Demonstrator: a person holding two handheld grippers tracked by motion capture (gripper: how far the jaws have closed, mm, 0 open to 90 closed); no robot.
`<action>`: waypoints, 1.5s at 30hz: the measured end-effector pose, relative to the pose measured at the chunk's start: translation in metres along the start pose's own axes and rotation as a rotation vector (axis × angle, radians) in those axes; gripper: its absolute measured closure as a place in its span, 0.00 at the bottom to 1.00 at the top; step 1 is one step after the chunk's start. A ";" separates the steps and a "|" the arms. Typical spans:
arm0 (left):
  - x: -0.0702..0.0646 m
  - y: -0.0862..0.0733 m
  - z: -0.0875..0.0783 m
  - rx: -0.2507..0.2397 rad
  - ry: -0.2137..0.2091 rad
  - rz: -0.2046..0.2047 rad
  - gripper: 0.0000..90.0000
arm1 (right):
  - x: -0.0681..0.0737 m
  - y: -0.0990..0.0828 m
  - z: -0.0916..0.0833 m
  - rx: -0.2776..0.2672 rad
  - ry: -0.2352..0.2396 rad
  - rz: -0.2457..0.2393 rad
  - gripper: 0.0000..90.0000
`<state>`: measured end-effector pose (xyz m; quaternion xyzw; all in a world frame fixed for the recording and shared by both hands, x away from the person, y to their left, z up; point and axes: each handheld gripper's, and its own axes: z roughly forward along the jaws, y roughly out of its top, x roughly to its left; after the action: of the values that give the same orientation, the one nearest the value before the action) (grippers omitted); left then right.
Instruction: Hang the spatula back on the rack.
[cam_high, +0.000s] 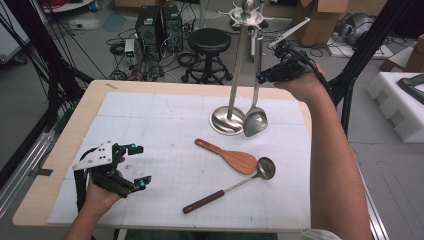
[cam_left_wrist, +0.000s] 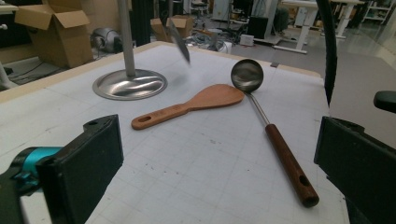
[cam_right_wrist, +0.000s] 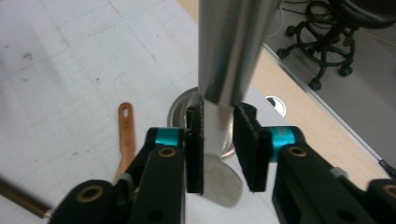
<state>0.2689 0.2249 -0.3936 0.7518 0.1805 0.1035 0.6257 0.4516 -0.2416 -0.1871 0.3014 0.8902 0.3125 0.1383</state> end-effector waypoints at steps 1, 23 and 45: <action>0.000 0.000 0.000 -0.001 0.002 0.001 0.02 | -0.001 0.000 -0.001 -0.005 -0.009 0.000 0.81; 0.000 0.000 0.002 0.007 0.005 -0.002 0.02 | -0.003 -0.036 -0.033 -0.170 0.121 0.017 0.45; 0.000 -0.001 0.002 0.008 0.008 -0.005 0.02 | 0.001 -0.056 -0.041 -0.270 0.150 -0.013 0.30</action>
<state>0.2694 0.2237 -0.3951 0.7534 0.1852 0.1044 0.6222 0.4074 -0.2952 -0.1912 0.2499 0.8499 0.4501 0.1127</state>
